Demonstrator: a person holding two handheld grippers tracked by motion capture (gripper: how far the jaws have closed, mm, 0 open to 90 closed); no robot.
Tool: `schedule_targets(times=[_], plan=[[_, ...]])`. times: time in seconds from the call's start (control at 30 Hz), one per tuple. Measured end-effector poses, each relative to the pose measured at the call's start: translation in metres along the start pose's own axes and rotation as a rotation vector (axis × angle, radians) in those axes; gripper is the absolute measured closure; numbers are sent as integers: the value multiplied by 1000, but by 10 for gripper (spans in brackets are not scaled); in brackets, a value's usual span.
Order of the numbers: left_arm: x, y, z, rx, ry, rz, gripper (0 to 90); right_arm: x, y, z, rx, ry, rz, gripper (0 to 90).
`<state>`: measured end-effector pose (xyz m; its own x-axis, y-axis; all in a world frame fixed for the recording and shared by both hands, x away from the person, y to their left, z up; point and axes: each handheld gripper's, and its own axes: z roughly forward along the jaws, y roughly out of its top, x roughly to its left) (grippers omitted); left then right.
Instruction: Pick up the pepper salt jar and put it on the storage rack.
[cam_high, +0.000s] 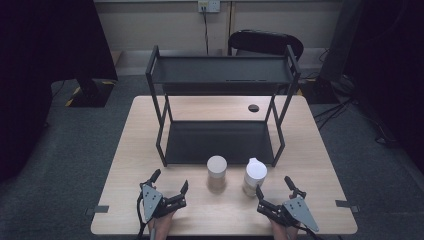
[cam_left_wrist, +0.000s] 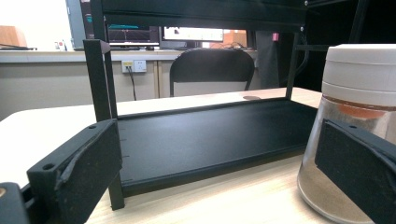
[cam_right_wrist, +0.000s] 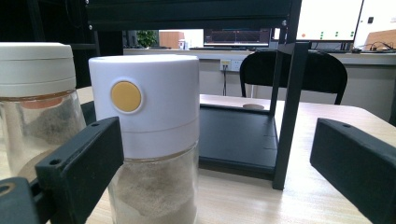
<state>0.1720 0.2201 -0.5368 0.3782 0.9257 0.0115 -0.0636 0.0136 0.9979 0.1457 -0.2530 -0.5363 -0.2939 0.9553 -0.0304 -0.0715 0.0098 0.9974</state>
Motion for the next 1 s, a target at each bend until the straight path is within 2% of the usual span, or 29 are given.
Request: schedule_targets(times=[0.9,1.0], plan=[[-3,1,1,5,17,5,0,-1,-1,0,-5,1,6,17],[-3,2,1,9,16,-10,1,-1,-1,0,-6,2,7,17]])
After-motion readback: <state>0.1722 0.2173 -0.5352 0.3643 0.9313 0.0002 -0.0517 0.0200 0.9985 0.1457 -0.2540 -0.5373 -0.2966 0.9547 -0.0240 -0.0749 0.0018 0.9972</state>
